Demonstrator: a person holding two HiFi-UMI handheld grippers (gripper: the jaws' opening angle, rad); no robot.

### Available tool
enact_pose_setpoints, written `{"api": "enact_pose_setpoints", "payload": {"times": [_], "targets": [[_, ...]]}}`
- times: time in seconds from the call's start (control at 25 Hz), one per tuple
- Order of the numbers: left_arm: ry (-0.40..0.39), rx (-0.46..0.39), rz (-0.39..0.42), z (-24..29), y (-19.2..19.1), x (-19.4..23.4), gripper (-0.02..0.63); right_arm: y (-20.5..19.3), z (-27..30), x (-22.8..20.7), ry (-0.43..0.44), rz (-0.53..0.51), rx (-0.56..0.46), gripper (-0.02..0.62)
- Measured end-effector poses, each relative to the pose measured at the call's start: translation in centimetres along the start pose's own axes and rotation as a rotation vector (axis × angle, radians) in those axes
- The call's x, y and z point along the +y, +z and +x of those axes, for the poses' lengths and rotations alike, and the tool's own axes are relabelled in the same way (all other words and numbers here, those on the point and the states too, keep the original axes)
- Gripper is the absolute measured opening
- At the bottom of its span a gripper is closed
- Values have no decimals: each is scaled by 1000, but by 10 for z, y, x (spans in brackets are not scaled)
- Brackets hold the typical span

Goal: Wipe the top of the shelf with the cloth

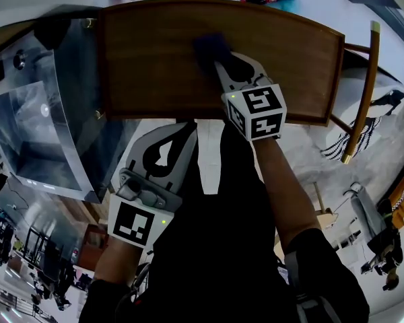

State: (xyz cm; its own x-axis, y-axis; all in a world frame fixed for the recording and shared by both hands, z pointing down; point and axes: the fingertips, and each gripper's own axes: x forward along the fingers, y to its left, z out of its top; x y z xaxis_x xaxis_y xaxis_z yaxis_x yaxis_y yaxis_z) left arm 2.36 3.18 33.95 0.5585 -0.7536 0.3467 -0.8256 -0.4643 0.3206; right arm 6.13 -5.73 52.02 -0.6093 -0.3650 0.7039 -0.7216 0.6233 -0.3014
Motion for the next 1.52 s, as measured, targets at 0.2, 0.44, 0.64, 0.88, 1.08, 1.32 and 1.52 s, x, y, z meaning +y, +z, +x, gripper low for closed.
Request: {"api": "enact_pose_setpoints", "payload": {"times": [0.2, 0.44, 0.64, 0.88, 1.08, 1.32, 1.52], "targets": [[-27, 11, 9, 17, 1, -15, 20, -6, -14, -24, -27, 20, -8, 67], [-63, 30, 25, 36, 0, -31, 20, -11, -32, -52, -65, 56, -19, 66], [-93, 35, 37, 54, 4, -47, 20, -19, -50, -78, -101, 81, -25, 66], [-133, 49, 55, 75, 5, -67, 20, -29, -73, -112, -152, 108, -31, 66], [-158, 57, 64, 89, 6, -81, 20, -38, -90, -136, -191, 116, -29, 66], [-182, 62, 75, 103, 8, -95, 20, -45, -108, -161, -232, 122, -25, 66], [-194, 71, 79, 111, 6, -104, 20, -50, -122, -178, -266, 127, -24, 67]]}}
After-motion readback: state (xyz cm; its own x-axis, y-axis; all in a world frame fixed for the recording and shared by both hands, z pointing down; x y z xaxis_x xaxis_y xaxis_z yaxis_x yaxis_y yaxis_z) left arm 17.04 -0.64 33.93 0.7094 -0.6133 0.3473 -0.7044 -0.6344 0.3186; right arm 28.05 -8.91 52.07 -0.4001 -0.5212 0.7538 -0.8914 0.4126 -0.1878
